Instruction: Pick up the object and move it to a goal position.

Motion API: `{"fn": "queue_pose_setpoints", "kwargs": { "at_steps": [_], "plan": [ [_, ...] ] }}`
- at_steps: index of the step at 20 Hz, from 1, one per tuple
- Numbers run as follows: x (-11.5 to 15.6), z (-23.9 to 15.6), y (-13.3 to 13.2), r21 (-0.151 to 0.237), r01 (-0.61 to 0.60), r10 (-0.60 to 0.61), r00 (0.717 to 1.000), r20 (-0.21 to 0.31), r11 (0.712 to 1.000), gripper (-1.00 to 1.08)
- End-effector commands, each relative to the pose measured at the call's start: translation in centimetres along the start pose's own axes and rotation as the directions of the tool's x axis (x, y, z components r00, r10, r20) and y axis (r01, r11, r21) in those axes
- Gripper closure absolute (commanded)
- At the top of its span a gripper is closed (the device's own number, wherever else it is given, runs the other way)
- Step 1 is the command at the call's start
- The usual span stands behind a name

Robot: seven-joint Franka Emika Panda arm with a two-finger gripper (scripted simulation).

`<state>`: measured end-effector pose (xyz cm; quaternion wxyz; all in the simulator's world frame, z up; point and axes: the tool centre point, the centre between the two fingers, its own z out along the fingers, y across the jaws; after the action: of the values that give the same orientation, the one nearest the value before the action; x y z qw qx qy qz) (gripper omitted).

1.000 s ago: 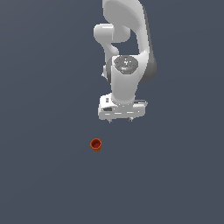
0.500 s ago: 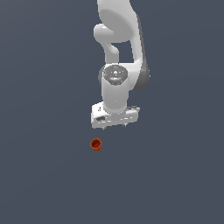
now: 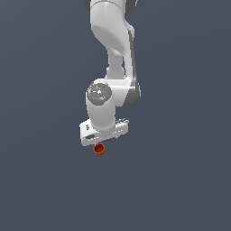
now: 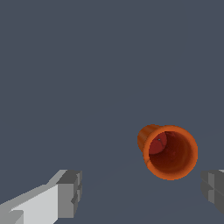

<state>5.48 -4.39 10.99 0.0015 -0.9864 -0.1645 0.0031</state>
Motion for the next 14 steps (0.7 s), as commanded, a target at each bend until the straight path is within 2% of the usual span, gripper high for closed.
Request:
{"fn": "queue_pose_setpoints", "kwargs": {
  "at_steps": [1,8,14],
  "plan": [
    [0.2,0.7,1.3,-0.001,0.033,-0.033,0.999,-0.002,0.999,-0.92],
    [0.4,1.9,3.6,-0.004,0.085,-0.085,0.996,-0.005,0.996,-0.92],
    [0.4,2.1,4.0,-0.004,0.093,-0.093,0.996,-0.005,0.996,-0.92]
  ]
}}
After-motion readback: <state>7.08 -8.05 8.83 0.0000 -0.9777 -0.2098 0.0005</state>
